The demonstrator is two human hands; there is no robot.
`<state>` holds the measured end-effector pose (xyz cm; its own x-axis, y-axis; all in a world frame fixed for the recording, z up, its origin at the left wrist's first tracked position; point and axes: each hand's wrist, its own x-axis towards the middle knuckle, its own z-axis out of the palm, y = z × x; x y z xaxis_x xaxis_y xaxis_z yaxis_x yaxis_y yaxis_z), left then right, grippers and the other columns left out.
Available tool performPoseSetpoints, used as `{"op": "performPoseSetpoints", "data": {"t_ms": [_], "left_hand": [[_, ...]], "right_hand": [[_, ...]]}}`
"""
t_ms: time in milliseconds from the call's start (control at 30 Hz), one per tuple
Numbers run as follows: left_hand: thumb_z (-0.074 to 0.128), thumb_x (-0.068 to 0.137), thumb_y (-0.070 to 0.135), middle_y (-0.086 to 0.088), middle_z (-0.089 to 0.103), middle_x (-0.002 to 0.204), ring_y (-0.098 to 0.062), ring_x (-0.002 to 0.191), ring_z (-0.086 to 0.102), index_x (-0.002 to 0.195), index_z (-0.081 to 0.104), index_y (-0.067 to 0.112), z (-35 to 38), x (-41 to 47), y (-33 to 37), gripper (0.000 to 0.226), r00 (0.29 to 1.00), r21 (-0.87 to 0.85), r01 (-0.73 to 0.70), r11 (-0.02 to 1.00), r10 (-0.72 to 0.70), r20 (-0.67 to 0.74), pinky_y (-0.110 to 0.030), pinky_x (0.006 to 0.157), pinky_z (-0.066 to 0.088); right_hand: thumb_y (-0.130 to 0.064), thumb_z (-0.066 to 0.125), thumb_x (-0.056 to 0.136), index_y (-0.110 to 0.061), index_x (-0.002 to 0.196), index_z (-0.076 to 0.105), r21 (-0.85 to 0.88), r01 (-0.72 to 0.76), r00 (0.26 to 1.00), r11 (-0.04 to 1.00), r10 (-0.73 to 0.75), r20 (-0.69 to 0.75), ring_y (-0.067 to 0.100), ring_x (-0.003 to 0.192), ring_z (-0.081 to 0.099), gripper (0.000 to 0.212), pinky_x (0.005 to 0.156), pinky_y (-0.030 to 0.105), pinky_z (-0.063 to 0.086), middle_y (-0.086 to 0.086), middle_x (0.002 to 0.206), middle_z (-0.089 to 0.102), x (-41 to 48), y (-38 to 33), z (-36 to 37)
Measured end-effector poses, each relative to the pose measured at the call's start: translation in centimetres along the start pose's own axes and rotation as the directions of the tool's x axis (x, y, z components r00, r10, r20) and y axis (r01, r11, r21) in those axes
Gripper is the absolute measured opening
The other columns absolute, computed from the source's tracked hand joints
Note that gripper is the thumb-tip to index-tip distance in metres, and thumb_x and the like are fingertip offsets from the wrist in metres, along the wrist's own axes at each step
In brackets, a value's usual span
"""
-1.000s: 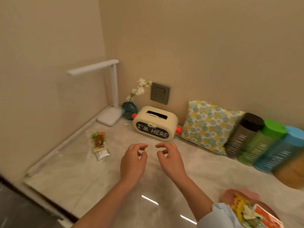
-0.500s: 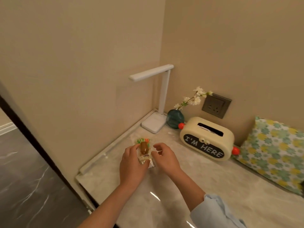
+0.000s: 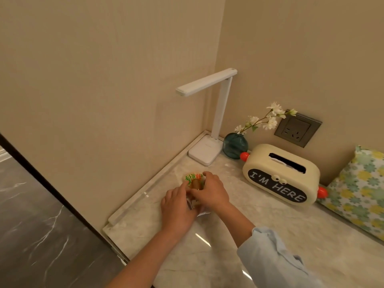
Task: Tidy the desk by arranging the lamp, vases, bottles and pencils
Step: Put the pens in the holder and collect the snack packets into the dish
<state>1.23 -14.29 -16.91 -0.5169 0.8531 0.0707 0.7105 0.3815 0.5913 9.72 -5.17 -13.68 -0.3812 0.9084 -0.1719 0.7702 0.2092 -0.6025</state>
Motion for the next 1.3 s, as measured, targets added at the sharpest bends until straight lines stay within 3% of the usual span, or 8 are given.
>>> {"op": "performPoseSetpoints", "data": {"t_ms": [233, 467, 567, 667, 867, 1067, 1167, 1300], "left_hand": [[0.070, 0.075, 0.046, 0.014, 0.055, 0.124, -0.013, 0.118, 0.043, 0.141, 0.035, 0.033, -0.7, -0.3, 0.6, 0.075, 0.991, 0.002, -0.067, 0.998, 0.066, 0.116, -0.028, 0.098, 0.031], [0.069, 0.081, 0.030, 0.011, 0.056, 0.106, -0.012, 0.100, 0.055, 0.132, 0.042, 0.033, -1.4, -1.6, 1.7, 0.058, 0.982, -0.144, -0.091, 0.985, 0.113, 0.150, -0.031, 0.089, 0.045], [0.068, 0.082, 0.016, 0.009, 0.048, 0.109, -0.011, 0.092, 0.058, 0.126, 0.044, 0.035, -1.4, -2.5, 2.2, 0.054, 0.976, -0.257, -0.067, 0.964, 0.117, 0.183, -0.023, 0.075, 0.048], [0.066, 0.083, 0.008, 0.007, 0.048, 0.116, -0.010, 0.100, 0.058, 0.122, 0.049, 0.034, -1.1, -3.1, 3.0, 0.050, 0.973, -0.331, -0.044, 0.943, 0.116, 0.201, -0.022, 0.081, 0.047], [0.057, 0.087, 0.002, 0.012, 0.046, 0.119, -0.002, 0.102, 0.051, 0.126, 0.054, 0.032, -0.1, -4.5, 7.1, 0.048, 0.955, -0.431, -0.076, 0.899, 0.190, 0.227, -0.014, 0.087, 0.039], [0.056, 0.087, 0.001, 0.010, 0.048, 0.119, -0.002, 0.103, 0.052, 0.123, 0.057, 0.032, 2.6, -7.5, 13.7, 0.048, 0.888, -0.477, -0.194, 0.857, 0.359, 0.286, -0.018, 0.093, 0.041], [0.057, 0.085, 0.000, 0.008, 0.049, 0.117, -0.003, 0.103, 0.052, 0.122, 0.060, 0.029, 4.2, -10.0, 17.7, 0.047, 0.842, -0.502, -0.265, 0.823, 0.451, 0.296, -0.019, 0.095, 0.041], [0.056, 0.084, -0.001, 0.007, 0.051, 0.116, 0.001, 0.098, 0.052, 0.120, 0.061, 0.028, 6.9, -14.7, 22.5, 0.047, 0.779, -0.567, -0.291, 0.770, 0.535, 0.327, -0.013, 0.089, 0.040]], "right_hand": [[-0.053, 0.072, 0.061, -0.024, 0.144, 0.035, 0.127, -0.122, 0.991, 0.984, 0.114, 0.065, 0.021, 0.113, 0.053, 0.095, 0.089, 0.033, 0.050, 0.005, 0.132, 0.042, -0.5, 0.7, -1.0], [-0.038, 0.070, 0.074, -0.017, 0.147, 0.032, 0.255, -0.250, 0.965, 0.934, 0.221, 0.139, 0.022, 0.114, 0.053, 0.085, 0.088, 0.030, 0.049, 0.009, 0.140, 0.037, -2.3, 1.8, -2.9], [-0.027, 0.070, 0.076, -0.012, 0.121, 0.054, 0.378, -0.310, 0.943, 0.872, 0.233, 0.236, 0.015, 0.085, 0.060, 0.050, 0.064, 0.022, 0.053, 0.005, 0.101, 0.057, -3.8, 2.2, -4.4], [-0.017, 0.065, 0.075, -0.011, 0.088, 0.056, 0.445, -0.330, 0.934, 0.833, 0.219, 0.283, 0.012, 0.062, 0.051, 0.017, 0.044, 0.015, 0.041, 0.008, 0.075, 0.051, -5.5, 2.9, -5.7], [-0.016, 0.061, 0.081, -0.013, 0.112, 0.066, 0.601, -0.239, 0.962, 0.763, 0.269, 0.040, 0.006, 0.081, 0.060, 0.031, 0.060, 0.016, 0.045, -0.001, 0.098, 0.065, -9.4, 5.4, -7.7], [-0.012, 0.060, 0.080, -0.022, 0.081, 0.076, 0.641, -0.132, 0.913, 0.756, 0.344, -0.218, 0.004, 0.069, 0.062, 0.019, 0.065, 0.022, 0.049, -0.003, 0.079, 0.072, -15.2, 10.3, -12.4], [-0.011, 0.063, 0.079, -0.021, 0.088, 0.076, 0.643, -0.118, 0.859, 0.757, 0.402, -0.316, 0.006, 0.079, 0.066, 0.019, 0.075, 0.024, 0.053, -0.006, 0.084, 0.073, -18.4, 13.3, -14.8], [-0.010, 0.064, 0.077, -0.019, 0.089, 0.076, 0.628, -0.078, 0.785, 0.775, 0.436, -0.440, 0.005, 0.079, 0.065, 0.019, 0.069, 0.017, 0.048, -0.006, 0.084, 0.073, -23.4, 18.1, -17.6]]}}
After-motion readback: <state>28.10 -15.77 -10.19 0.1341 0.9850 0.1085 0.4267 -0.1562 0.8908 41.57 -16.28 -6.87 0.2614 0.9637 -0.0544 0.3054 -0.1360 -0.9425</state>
